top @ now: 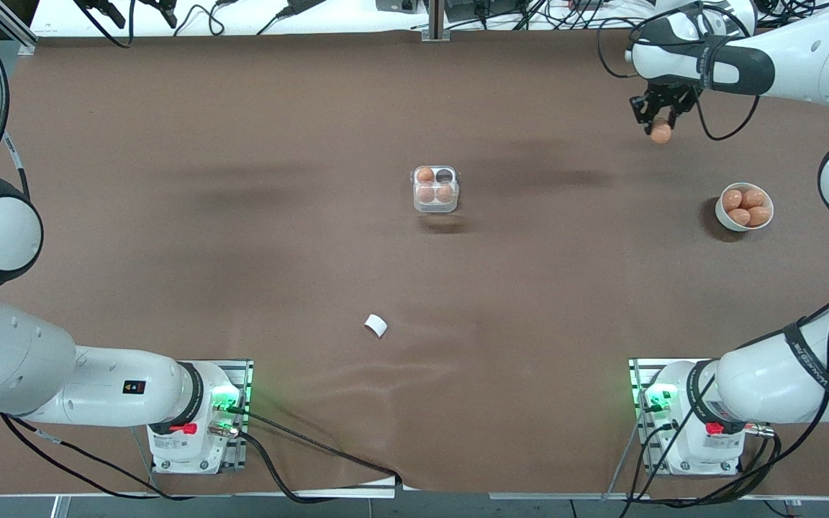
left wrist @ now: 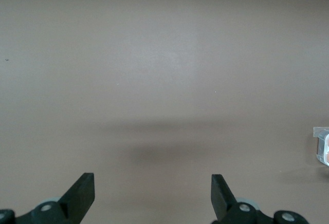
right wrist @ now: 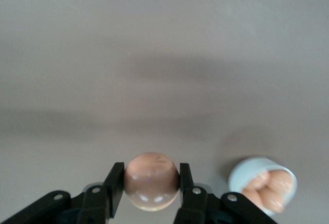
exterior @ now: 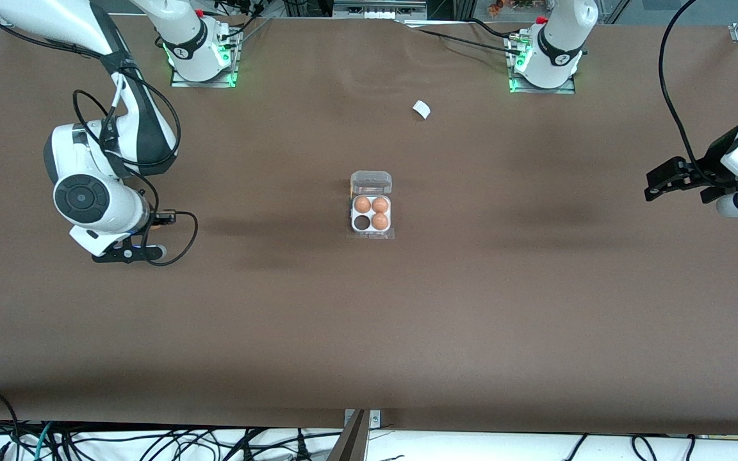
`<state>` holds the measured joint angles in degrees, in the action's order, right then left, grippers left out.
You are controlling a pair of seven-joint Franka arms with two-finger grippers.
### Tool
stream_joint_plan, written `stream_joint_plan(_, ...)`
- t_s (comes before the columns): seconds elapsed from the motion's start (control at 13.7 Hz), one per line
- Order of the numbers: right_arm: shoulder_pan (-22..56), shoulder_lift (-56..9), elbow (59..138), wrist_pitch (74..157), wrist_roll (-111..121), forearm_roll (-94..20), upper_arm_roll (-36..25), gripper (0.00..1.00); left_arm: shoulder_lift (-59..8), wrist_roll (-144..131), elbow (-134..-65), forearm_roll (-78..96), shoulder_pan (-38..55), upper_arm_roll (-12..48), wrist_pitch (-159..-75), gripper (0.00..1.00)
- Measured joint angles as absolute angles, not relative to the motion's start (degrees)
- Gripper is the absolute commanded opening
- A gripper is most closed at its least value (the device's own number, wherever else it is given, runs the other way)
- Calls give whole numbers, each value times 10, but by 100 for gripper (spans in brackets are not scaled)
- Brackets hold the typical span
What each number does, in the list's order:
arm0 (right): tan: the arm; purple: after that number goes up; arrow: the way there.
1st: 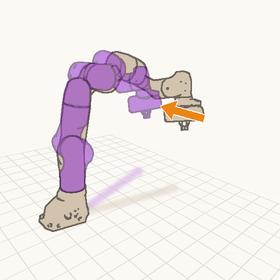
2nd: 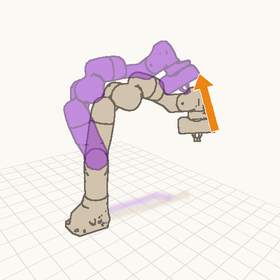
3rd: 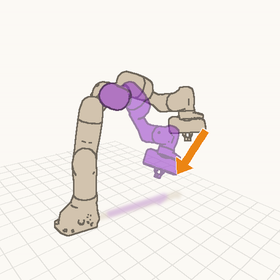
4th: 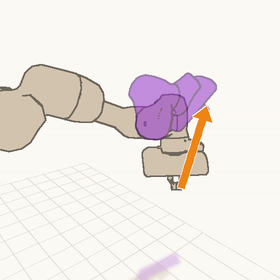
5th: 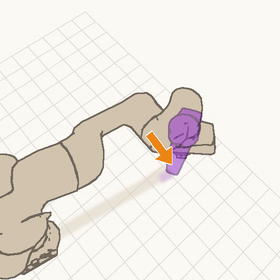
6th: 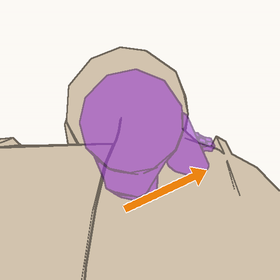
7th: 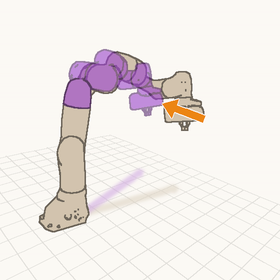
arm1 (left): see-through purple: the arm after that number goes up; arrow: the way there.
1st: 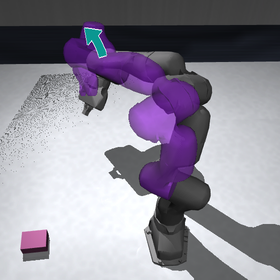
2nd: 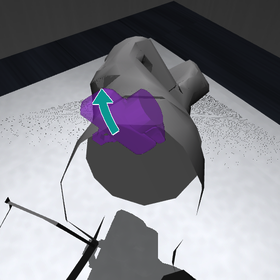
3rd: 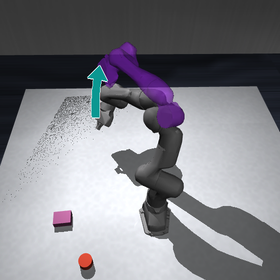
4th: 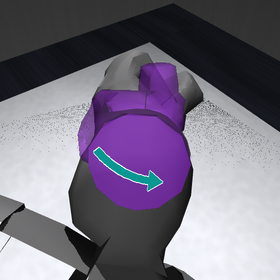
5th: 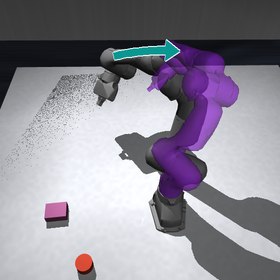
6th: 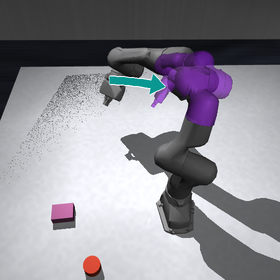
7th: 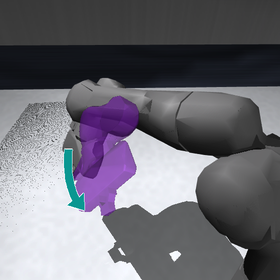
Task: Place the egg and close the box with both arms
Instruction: 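Carry the egg with the right gripper to the clear carton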
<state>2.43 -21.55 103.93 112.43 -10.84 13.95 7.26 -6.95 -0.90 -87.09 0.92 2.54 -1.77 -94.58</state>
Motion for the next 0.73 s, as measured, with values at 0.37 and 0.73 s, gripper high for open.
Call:
stream_joint_plan(0.37, 25, -226, 1042, 1248, -110, 113, 128, 10, -70, -9, -871, 9, 25, -18, -946, 100)
stream_joint_plan(0.73, 25, -238, 1043, 1329, -112, 112, 175, 8, -70, -9, -870, 9, 25, -18, -946, 100)
